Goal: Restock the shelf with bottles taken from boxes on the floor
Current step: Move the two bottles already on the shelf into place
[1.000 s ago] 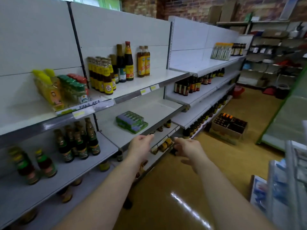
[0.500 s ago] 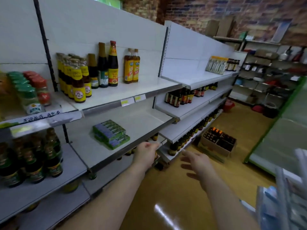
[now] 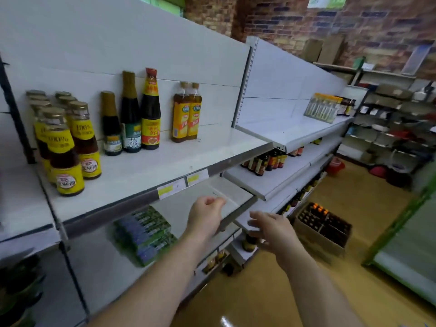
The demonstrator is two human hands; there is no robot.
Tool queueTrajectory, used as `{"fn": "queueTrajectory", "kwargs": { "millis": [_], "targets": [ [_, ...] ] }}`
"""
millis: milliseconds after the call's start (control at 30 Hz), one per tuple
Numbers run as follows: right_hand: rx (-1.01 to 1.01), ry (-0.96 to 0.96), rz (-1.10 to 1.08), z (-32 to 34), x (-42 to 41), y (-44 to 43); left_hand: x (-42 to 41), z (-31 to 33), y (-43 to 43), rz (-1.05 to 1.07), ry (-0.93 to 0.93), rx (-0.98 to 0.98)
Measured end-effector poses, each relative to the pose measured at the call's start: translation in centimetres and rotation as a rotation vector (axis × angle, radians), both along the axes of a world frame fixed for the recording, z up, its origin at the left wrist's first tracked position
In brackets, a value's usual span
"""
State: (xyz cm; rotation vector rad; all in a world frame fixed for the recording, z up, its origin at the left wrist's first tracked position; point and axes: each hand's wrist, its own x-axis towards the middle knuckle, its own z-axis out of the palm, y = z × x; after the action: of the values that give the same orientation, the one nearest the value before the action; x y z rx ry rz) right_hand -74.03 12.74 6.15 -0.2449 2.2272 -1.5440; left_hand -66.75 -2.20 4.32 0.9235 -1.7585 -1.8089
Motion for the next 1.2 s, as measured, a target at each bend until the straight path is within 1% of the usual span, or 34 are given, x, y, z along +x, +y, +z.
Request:
{"fn": "queueTrajectory", "kwargs": {
  "millis": [233, 467, 700, 867, 933, 1133, 1200],
  "targets": [
    [-0.022, -0.002, 0.106, 1.2, -6.3, -5.3, -4.6, 1.8, -4.0, 0.091, 0.066, -0.015],
    [-0.101, 0.056, 0.222, 1.5, -14.9, -8.5, -10.8, 3.6, -5.5, 0.203, 0.025, -0.108],
    [-0.166, 0.050, 0.397, 3.1, -25.3, -9.8, -18.9, 5.7, -5.1, 0.400, 0.024, -0.127],
    [-0.197, 0.027, 0.500, 4.2, -31.9, -10.6, -23.2, 6.7, -4.0, 0.507, 0.052, -0.088],
    [-0.220, 0.002, 0.529, 4.6, -33.6, -11.3, -24.1, 7.1, -3.8, 0.535, 0.056, -0.084],
    [-0.269, 0.012, 0.607, 5.8, -36.6, -13.4, -26.8, 7.8, -4.7, 0.610, 0.094, -0.107],
    [-0.253, 0.032, 0.649, 6.4, -37.2, -14.1, -27.4, 8.0, -5.3, 0.624, 0.098, -0.116]
  ]
}}
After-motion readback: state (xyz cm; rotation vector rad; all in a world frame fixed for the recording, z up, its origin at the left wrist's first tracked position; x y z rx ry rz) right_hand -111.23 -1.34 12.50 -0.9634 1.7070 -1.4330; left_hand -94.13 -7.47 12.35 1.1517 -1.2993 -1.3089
